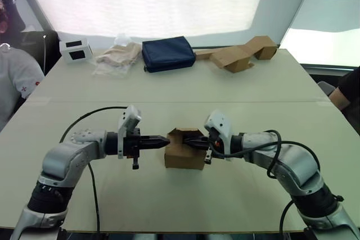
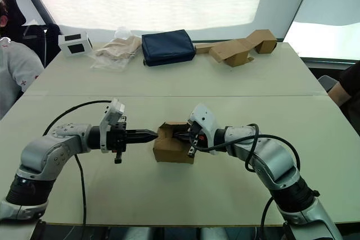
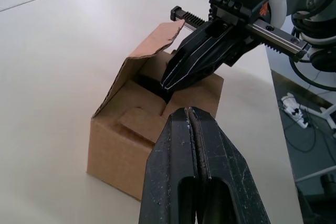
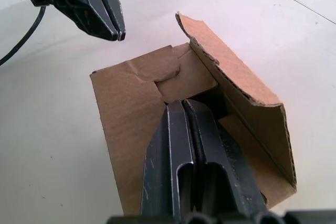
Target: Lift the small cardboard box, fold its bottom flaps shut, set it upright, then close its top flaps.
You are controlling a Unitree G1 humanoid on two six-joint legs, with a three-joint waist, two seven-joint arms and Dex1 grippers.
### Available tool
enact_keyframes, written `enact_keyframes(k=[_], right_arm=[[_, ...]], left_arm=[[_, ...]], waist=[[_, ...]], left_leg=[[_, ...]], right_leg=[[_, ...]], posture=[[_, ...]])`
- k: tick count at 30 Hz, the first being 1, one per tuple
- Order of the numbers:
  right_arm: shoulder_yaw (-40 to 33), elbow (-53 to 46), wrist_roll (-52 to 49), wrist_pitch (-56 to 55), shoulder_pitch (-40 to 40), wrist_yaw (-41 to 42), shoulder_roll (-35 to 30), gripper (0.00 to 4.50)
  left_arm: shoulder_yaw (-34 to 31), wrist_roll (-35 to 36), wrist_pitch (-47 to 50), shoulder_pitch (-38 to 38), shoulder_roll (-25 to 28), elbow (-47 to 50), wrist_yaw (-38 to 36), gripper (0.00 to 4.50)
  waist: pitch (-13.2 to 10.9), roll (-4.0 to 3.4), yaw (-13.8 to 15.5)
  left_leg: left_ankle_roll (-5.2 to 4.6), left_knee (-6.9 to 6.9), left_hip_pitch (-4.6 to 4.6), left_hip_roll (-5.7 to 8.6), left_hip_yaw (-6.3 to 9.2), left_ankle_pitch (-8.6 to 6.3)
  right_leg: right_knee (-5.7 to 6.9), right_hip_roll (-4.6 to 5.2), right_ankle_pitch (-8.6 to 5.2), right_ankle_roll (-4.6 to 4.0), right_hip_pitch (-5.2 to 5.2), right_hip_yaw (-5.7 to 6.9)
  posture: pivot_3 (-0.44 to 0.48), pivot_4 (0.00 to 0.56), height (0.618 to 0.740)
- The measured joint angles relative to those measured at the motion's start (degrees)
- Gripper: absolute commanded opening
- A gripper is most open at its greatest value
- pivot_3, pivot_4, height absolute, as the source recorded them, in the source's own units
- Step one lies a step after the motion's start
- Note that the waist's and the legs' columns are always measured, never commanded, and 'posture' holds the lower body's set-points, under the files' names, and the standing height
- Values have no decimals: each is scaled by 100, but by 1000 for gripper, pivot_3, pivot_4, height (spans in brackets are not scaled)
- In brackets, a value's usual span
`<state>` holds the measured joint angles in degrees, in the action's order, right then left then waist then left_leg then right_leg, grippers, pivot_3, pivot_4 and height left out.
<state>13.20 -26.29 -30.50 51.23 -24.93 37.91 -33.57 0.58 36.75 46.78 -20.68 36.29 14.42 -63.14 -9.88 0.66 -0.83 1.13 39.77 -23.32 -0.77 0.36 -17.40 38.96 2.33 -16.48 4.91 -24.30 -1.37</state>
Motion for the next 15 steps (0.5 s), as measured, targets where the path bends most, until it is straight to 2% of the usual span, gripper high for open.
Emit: enact_keyframes(k=[10,15], right_arm=[[-44,-147,-29,25,13,-21,-8,0],[-873,-574,-977,393,-49,322,-179,0]], left_arm=[[275,-108,-226,89,49,-7,-17,18],[304,-120,-286,87,40,-82,-12,18]], waist=[[0,0,3],[0,0,7]], left_leg=[[0,0,0,0,0,0],[0,0,-1,0,1,0]], right_leg=[[0,0,0,0,0,0],[-2,1,0,0,1,1]], posture=[[0,150,740],[0,150,740]])
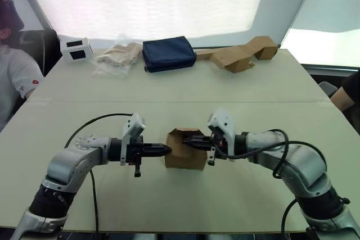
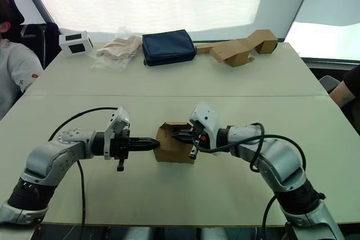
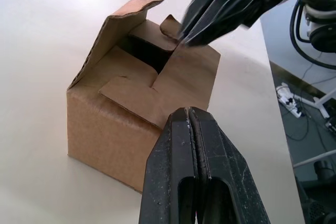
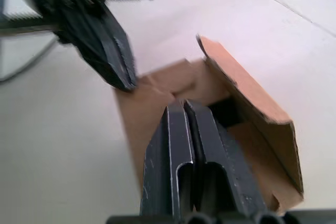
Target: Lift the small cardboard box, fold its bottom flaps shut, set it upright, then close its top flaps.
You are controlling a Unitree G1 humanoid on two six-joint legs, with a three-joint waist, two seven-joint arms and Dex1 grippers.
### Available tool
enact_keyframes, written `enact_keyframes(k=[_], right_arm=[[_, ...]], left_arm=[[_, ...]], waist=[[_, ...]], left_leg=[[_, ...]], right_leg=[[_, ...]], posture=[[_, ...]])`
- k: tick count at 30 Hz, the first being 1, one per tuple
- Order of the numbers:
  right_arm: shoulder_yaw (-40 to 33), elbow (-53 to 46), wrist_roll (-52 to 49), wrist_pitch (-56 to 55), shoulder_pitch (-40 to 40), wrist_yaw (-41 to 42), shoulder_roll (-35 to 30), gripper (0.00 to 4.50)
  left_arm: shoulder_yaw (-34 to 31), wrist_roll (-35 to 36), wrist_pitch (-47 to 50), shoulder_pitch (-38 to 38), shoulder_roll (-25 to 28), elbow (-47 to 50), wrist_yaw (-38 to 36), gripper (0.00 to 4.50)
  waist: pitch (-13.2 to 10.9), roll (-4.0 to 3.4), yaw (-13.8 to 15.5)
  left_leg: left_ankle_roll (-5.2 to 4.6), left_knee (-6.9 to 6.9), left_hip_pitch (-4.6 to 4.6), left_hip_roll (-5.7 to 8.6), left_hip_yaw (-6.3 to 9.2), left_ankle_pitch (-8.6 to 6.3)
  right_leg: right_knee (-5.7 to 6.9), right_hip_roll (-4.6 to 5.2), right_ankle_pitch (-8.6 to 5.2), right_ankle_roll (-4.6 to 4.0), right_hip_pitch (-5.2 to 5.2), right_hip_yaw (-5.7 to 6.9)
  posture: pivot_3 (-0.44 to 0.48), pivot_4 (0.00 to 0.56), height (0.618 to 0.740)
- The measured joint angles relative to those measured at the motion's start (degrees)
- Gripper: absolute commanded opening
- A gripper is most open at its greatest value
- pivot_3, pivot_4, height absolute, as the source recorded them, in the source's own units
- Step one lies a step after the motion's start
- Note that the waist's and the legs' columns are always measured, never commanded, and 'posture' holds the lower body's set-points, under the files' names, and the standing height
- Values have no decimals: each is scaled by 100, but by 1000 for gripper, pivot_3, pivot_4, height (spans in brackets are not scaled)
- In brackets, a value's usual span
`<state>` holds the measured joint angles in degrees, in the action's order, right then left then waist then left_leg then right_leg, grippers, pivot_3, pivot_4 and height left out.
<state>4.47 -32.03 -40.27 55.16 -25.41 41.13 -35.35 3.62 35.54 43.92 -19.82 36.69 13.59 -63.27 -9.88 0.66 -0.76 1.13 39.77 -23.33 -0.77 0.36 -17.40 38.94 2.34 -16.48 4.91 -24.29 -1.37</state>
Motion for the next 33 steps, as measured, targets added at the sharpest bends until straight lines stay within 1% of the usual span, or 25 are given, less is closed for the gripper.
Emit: enact_keyframes(k=[3,5,7,8,12,17,23,26,30,33], right_arm=[[-513,0,-424,179,-194,-70,23,0],[-585,185,-402,175,-357,-257,64,0],[-420,443,-61,75,-532,-446,60,0],[-226,603,209,-11,-608,-544,51,0],[463,827,829,-241,-667,-568,44,0],[866,796,1042,-315,-647,-346,-5,0],[935,513,1072,-308,-414,-221,-69,0],[971,479,1091,-307,-357,-232,-63,0],[1002,478,1186,-312,-347,-242,-57,0],[1019,478,1213,-315,-346,-244,-53,0]], left_arm=[[6,1,-47,0,-5,0,1,18],[12,4,-50,0,-44,2,7,18],[21,6,-50,1,-81,2,17,18],[22,6,-50,5,-82,4,22,18],[24,7,-50,73,-90,51,34,18],[25,6,-51,108,-131,57,94,18],[13,28,-40,109,-162,57,187,18],[-153,315,172,77,-270,55,302,18],[-490,674,370,-281,-438,-6,561,18],[-518,720,401,-487,-612,-102,727,18]], waist=[[0,0,-5],[0,0,-18],[0,0,-19],[0,0,-17],[0,0,-12],[0,0,-2],[0,0,-2],[0,0,-9],[0,0,-3],[0,0,1]], left_leg=[[0,0,1,-1,0,0],[0,-1,2,-1,-1,0],[0,-1,2,-1,-2,0],[0,-2,2,-1,-2,0],[0,-4,0,0,-3,0],[0,-4,-1,0,-2,0],[0,-4,-1,0,-2,0],[0,-4,-1,0,-2,0],[0,-4,-1,0,0,0],[0,-4,-1,5,-1,0]], right_leg=[[0,0,0,0,1,0],[0,-1,0,0,0,-1],[0,-1,0,0,0,-2],[0,-1,0,0,-1,-2],[-3,0,0,0,-3,-2],[-3,1,0,0,-3,-1],[-5,2,0,0,-2,-1],[-5,2,0,0,-3,-1],[-5,1,0,0,-2,0],[-5,4,0,1,-2,1]], posture=[[0,150,740],[0,150,740],[0,150,740],[0,150,740],[0,150,740],[0,150,740],[0,150,740],[0,150,740],[0,150,740],[0,150,740]])
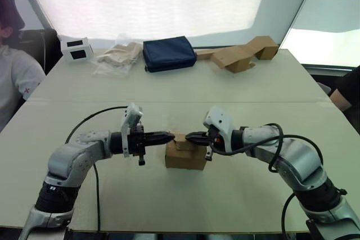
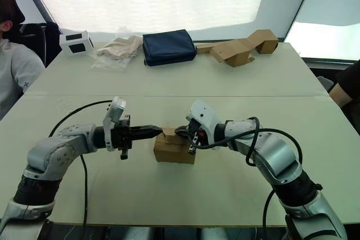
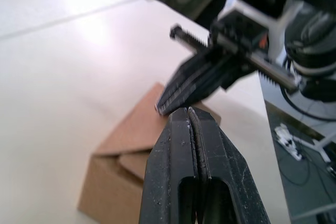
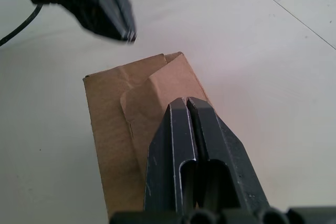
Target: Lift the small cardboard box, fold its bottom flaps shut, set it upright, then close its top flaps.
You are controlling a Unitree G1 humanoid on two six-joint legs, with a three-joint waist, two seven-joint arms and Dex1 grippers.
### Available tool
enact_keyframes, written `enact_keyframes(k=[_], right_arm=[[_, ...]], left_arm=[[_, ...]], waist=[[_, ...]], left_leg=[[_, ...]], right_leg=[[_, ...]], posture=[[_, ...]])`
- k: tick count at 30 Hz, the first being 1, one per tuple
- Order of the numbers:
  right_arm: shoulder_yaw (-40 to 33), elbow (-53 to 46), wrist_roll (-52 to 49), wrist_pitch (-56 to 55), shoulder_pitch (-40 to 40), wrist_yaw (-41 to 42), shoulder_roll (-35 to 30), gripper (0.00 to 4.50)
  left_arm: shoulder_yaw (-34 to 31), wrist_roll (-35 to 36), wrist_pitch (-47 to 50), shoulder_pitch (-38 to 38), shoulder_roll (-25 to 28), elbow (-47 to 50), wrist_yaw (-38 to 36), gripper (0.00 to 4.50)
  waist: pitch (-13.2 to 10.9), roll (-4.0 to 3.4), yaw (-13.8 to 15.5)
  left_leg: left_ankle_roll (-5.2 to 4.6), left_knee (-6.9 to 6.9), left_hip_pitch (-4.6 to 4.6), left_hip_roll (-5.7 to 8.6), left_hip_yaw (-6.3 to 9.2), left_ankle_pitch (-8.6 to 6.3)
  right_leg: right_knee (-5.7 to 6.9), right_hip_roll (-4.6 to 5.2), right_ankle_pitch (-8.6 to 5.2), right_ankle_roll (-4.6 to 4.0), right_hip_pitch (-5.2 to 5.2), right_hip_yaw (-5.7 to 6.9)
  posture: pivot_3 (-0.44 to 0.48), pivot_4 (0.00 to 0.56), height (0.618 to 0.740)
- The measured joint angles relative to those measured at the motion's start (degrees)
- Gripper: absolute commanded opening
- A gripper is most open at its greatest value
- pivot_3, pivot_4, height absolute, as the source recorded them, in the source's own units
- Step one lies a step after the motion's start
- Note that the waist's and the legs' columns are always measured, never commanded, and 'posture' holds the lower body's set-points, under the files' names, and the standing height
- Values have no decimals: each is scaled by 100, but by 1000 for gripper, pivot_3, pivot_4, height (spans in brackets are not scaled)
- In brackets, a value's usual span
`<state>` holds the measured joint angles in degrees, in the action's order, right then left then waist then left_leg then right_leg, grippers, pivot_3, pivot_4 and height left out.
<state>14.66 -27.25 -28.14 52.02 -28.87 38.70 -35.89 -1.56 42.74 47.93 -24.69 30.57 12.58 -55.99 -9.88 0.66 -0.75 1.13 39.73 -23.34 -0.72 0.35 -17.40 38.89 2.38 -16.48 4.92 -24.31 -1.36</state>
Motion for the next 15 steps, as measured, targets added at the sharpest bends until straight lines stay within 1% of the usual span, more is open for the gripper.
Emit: enact_keyframes(k=[9,15], right_arm=[[9,-7,45,2,44,0,4,0],[-29,-145,30,4,95,-61,56,0]], left_arm=[[487,-695,-702,-91,-313,-771,98,18],[538,-846,-864,-77,-427,-860,100,18]], waist=[[0,0,-5],[0,0,-5]], left_leg=[[0,0,0,0,0,0],[0,0,0,-1,0,0]], right_leg=[[0,-2,0,0,0,0],[0,-2,0,0,0,0]], posture=[[0,150,740],[0,150,740]])
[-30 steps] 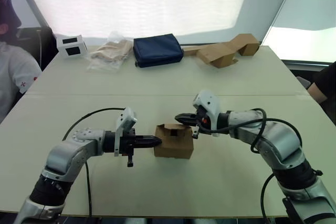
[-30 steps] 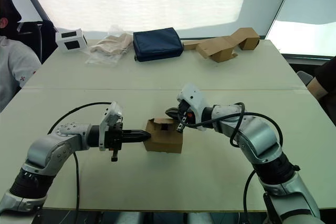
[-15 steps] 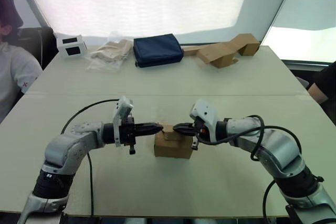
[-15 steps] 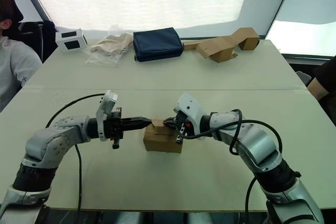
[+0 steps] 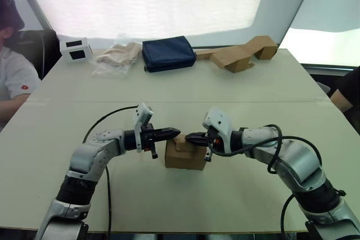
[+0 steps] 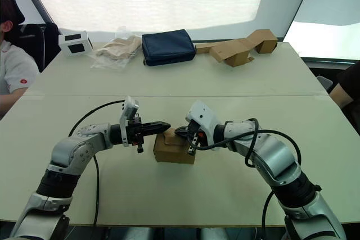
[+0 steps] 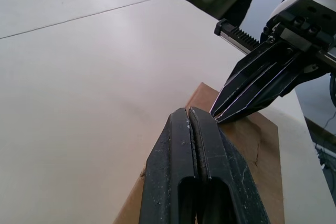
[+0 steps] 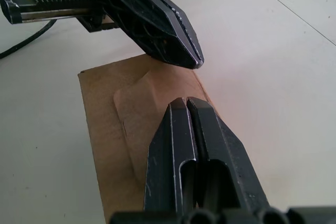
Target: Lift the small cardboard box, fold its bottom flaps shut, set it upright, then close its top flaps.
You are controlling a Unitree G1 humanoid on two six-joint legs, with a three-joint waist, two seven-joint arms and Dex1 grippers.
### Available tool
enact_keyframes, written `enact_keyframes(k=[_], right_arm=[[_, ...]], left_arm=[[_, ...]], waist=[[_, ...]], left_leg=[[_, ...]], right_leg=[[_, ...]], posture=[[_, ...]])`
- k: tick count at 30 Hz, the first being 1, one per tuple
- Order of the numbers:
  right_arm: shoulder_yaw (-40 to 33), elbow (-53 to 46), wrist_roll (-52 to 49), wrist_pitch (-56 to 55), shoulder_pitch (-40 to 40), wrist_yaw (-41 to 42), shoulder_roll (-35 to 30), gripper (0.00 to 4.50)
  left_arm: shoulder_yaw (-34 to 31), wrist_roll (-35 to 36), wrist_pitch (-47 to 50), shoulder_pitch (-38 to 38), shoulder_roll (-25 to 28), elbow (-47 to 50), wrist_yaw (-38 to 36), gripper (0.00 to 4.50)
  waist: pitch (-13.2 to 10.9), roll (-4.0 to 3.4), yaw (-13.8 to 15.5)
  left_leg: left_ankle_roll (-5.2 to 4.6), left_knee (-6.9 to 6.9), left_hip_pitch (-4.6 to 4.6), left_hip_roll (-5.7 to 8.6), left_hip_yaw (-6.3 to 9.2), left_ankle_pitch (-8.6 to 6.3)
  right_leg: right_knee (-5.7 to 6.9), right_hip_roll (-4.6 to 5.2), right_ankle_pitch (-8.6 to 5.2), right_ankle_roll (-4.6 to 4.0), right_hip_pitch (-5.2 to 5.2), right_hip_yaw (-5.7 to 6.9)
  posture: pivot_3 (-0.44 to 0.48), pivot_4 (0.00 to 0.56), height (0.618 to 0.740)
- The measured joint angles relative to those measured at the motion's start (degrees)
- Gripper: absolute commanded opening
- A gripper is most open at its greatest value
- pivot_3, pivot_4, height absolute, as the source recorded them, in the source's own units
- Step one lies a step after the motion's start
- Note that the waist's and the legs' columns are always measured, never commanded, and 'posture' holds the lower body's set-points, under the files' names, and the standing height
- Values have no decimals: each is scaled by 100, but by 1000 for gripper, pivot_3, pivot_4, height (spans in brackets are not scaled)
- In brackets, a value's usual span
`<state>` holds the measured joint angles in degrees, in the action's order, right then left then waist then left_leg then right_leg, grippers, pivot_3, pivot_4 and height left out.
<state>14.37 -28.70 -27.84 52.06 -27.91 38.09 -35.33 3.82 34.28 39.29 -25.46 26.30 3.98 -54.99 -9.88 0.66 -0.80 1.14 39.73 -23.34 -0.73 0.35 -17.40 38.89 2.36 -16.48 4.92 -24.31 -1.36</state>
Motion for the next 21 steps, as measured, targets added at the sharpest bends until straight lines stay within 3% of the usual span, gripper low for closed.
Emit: enact_keyframes(k=[10,21], right_arm=[[-272,-822,-267,-243,313,407,-277,0],[346,-629,458,-760,304,532,-410,0]], left_arm=[[-10,4,26,50,-25,78,52,18],[-11,10,51,48,-73,79,148,18]], waist=[[0,0,2],[0,0,4]], left_leg=[[0,0,0,1,0,0],[0,0,0,1,1,0]], right_leg=[[0,1,0,0,0,0],[0,0,0,0,0,0]], posture=[[0,150,740],[0,150,740]])
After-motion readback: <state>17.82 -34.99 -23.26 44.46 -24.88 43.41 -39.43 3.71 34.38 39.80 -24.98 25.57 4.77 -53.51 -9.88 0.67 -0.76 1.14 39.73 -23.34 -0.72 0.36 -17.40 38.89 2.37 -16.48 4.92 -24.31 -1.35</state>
